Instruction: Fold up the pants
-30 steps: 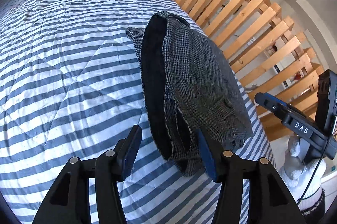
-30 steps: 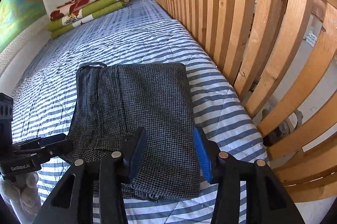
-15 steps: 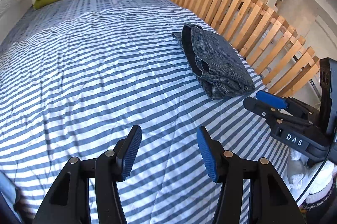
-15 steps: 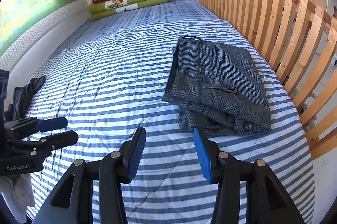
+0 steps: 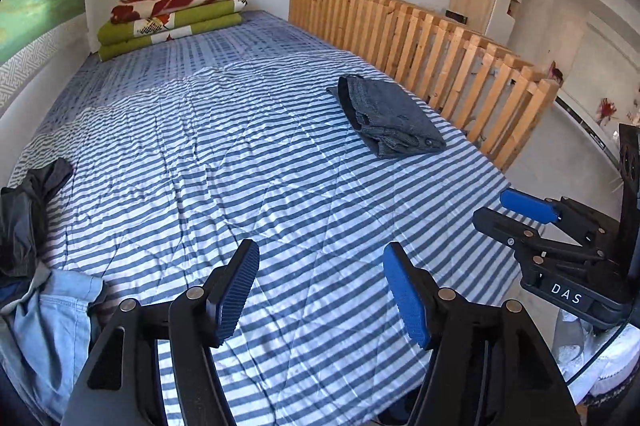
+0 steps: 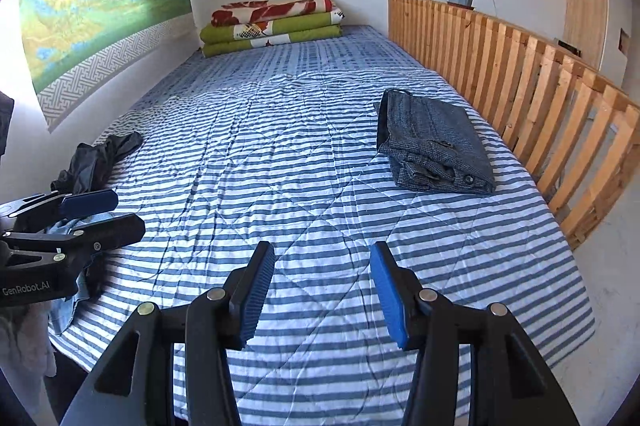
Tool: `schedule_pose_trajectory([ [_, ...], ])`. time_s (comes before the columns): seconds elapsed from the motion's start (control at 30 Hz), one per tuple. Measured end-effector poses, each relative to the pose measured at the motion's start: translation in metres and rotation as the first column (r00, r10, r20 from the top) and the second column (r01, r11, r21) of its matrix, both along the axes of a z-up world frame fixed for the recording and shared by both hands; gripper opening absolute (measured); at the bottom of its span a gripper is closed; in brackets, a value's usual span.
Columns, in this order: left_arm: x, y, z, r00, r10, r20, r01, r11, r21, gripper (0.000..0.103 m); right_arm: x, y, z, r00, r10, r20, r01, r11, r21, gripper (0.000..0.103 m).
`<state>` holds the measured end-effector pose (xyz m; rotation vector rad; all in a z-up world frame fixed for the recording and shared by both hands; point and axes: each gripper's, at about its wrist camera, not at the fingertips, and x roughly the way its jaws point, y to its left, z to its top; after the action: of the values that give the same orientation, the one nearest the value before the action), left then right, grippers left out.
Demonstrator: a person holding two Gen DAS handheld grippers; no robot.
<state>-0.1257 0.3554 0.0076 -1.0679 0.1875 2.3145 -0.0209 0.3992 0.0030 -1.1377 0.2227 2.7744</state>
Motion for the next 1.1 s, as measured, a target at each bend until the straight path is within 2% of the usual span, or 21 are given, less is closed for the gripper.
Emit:
schedule_pose_trajectory([
  [0.1, 0.034, -0.008, 0.019, 0.999, -0.024, -0.038, 0.025, 1.000, 0.019, 0.073, 0.032, -0.012, 0.016, 1.000, -0.026, -0.017, 0.027, 1.000, 0.008, 0.057],
  [0.23, 0.078, -0.015, 0.038, 0.995, -0.066, -0.076, 0.069, 0.997, 0.029, 0.081, 0.070, -0.030, 0.031, 0.998, -0.046, -0.039, 0.046, 0.999, 0.005, 0.059],
  [0.4, 0.117, -0.027, 0.046, 0.994, -0.075, -0.085, 0.079, 0.996, 0.046, 0.090, 0.100, -0.045, 0.039, 0.997, -0.056, -0.051, 0.054, 0.998, -0.030, 0.063],
  [0.5, 0.133, -0.038, 0.044, 0.995, -0.058, -0.078, 0.063, 0.996, 0.060, 0.095, 0.111, -0.053, 0.040, 0.997, -0.057, -0.052, 0.056, 0.998, -0.020, 0.064],
  [0.77, 0.149, -0.057, 0.038, 0.996, -0.017, -0.089, 0.020, 0.999, 0.032, 0.099, 0.125, -0.058, 0.047, 0.996, -0.072, -0.059, 0.073, 0.997, 0.025, 0.067],
  [0.9, 0.142, -0.064, 0.033, 0.998, 0.005, -0.067, -0.003, 1.000, 0.024, 0.100, 0.127, -0.053, 0.049, 0.995, -0.084, -0.061, 0.087, 0.996, 0.037, 0.068],
  [1.1, 0.139, -0.074, 0.029, 0.996, 0.047, -0.079, -0.047, 0.999, -0.001, 0.102, 0.126, -0.053, 0.043, 0.996, -0.077, -0.041, 0.078, 0.997, 0.026, 0.069],
])
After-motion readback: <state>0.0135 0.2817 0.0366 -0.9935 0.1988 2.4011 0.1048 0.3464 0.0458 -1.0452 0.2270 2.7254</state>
